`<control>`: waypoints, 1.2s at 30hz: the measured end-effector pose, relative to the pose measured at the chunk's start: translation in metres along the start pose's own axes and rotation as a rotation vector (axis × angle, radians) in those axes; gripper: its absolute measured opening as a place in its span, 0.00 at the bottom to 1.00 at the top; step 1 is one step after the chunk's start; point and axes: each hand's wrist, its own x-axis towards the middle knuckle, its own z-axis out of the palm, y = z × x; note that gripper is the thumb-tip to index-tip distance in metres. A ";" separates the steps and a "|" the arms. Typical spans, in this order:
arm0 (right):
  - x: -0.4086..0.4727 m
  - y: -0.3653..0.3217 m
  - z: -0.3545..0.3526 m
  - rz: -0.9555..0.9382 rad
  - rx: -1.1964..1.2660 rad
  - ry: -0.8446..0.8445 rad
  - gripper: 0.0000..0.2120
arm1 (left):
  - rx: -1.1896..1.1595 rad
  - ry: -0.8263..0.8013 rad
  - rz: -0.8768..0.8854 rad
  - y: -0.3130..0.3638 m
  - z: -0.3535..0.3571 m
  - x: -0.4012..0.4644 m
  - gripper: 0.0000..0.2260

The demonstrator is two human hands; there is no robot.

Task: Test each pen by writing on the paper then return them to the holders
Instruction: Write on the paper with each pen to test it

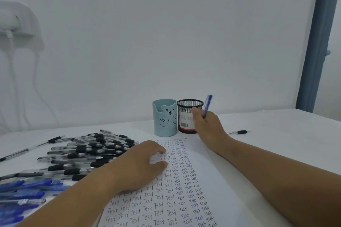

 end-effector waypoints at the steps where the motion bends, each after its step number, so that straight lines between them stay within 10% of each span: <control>1: -0.001 -0.001 0.001 -0.064 -0.010 -0.005 0.21 | -0.002 0.000 0.001 0.000 0.000 0.000 0.19; 10: -0.015 -0.009 0.001 -0.388 -0.265 -0.004 0.09 | -0.017 -0.012 0.008 0.001 0.000 -0.003 0.20; 27: -0.025 -0.013 -0.004 -0.316 -0.059 -0.149 0.08 | -0.023 -0.025 -0.015 0.004 -0.001 -0.002 0.20; 36: -0.017 -0.021 -0.077 -0.262 -0.575 -0.399 0.02 | 0.004 -0.062 -0.006 0.005 0.005 -0.001 0.23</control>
